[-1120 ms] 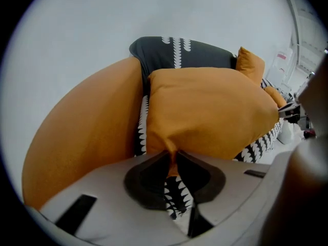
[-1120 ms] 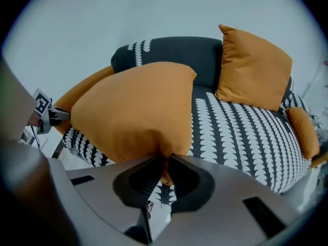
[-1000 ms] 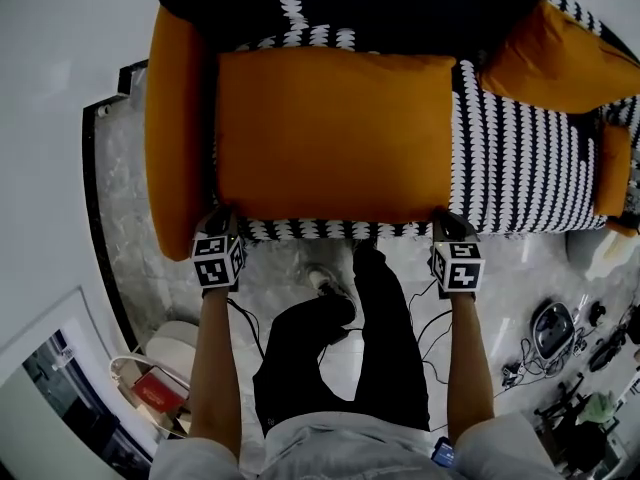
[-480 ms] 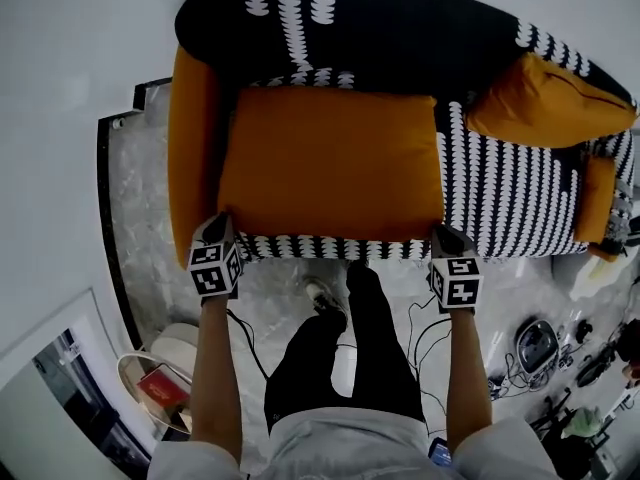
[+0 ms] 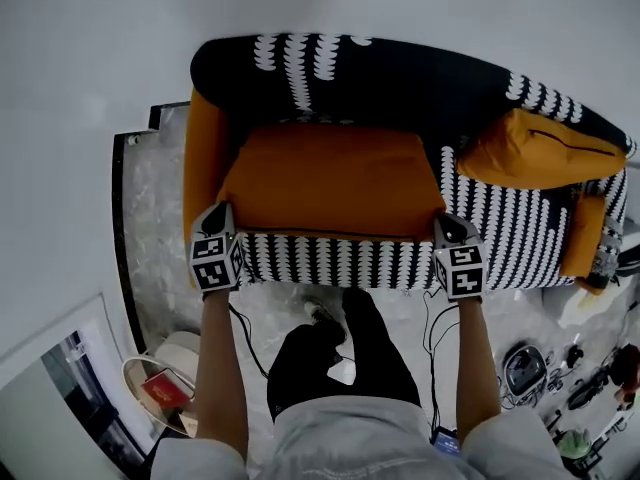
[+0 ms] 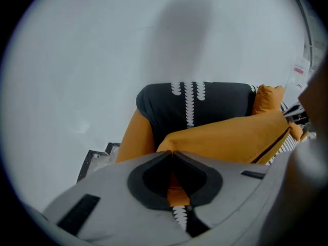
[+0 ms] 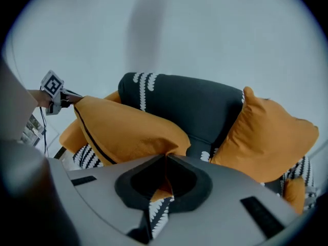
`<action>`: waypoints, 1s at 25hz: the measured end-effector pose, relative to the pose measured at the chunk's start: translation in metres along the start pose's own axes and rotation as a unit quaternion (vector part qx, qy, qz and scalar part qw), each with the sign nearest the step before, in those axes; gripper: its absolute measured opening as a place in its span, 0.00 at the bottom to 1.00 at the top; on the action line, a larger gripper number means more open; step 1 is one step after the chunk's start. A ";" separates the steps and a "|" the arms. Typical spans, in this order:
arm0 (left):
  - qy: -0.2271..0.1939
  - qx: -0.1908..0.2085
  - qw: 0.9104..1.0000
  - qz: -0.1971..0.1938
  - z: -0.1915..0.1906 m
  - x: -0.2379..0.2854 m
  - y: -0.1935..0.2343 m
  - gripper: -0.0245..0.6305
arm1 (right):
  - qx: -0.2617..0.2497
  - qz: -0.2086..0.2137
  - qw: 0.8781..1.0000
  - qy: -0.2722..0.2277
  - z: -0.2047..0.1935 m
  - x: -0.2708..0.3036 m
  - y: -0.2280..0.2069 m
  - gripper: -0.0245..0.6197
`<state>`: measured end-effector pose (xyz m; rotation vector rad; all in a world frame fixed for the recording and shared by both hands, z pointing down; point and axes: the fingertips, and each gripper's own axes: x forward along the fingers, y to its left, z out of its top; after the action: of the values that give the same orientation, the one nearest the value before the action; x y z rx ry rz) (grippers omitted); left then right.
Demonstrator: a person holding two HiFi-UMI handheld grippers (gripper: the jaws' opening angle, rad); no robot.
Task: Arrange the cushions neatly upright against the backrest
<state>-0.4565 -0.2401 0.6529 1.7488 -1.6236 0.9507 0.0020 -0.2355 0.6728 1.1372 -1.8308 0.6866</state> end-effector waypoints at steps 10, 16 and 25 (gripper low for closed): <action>-0.030 0.020 0.999 0.001 0.094 0.034 0.008 0.09 | 0.025 -0.040 0.999 -0.012 0.079 0.014 -0.043 0.07; -0.049 0.033 0.998 -0.016 0.133 0.061 0.014 0.10 | 0.065 -0.069 0.995 -0.008 0.113 0.028 -0.062 0.07; -0.074 0.039 0.996 -0.016 0.190 0.097 0.025 0.10 | 0.101 -0.113 0.988 -0.032 0.163 0.049 -0.087 0.07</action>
<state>-0.4568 -0.4519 0.6184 1.9319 -1.6646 0.8996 0.0090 -0.4229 0.6375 1.4909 -1.6786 0.7210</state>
